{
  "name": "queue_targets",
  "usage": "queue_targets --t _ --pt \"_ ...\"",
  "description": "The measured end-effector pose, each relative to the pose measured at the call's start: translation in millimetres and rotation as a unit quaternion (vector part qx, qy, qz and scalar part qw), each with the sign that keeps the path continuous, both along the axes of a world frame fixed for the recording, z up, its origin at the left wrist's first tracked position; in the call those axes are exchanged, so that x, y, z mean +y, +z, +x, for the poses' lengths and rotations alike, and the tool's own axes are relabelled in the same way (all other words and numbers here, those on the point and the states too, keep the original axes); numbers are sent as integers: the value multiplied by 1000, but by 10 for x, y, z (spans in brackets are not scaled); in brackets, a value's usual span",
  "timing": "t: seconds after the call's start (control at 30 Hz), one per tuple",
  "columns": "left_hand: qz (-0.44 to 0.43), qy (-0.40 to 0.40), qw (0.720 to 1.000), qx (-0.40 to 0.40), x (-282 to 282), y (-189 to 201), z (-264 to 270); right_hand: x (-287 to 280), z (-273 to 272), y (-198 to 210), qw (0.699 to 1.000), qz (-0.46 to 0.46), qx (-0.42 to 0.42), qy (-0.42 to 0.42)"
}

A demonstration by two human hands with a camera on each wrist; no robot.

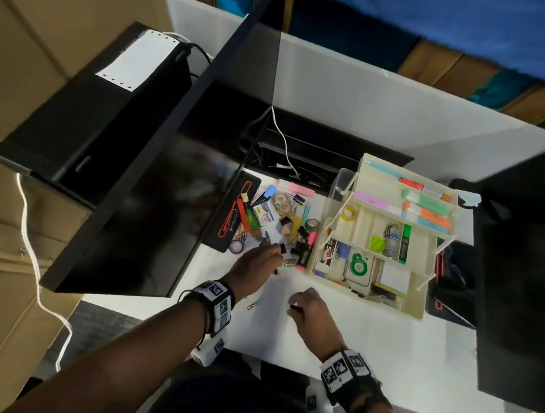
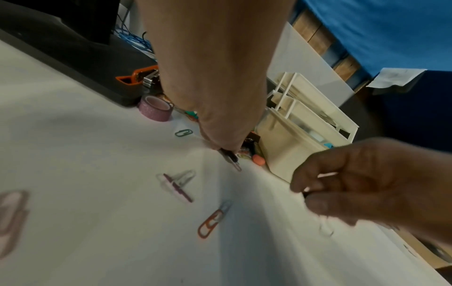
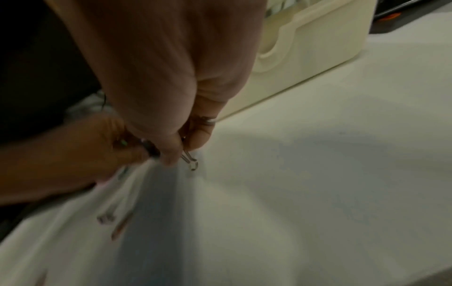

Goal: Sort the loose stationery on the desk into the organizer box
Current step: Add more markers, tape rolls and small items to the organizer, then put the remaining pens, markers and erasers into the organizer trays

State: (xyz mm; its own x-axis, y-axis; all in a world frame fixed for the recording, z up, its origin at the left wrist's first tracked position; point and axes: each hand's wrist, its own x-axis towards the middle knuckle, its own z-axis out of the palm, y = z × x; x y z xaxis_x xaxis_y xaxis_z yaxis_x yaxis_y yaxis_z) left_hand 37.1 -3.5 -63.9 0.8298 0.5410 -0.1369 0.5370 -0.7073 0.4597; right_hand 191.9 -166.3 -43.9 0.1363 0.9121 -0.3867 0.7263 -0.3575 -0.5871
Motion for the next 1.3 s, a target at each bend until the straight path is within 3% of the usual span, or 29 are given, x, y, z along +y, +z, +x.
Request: queue_targets --t 0.13,0.27,0.4,0.5,0.63,0.8,0.9,1.07,1.3 --pt "70 -35 997 4 48 67 10 -64 391 397 985 125 25 -118" --pt "84 -33 996 -5 60 128 49 -104 942 522 957 191 -24 -217" --pt "62 -3 997 -55 28 283 189 -83 1307 336 975 117 -121 -144" --pt "-20 66 983 -170 44 612 389 -85 1335 257 987 40 -130 -88" --pt "-91 131 936 -313 198 1344 804 -95 1275 359 984 99 -115 -99" --pt "-113 114 896 -413 622 2022 1531 -67 1410 520 985 133 -72 -87" --pt "-156 142 896 -390 907 2033 1957 109 1640 814 976 186 -44 -108" --pt "-157 187 917 -316 1300 1724 2387 520 2149 1295 951 269 -29 -151" --pt "-123 208 938 -249 1476 1427 2470 1129 2763 1325 947 243 -87 -189"
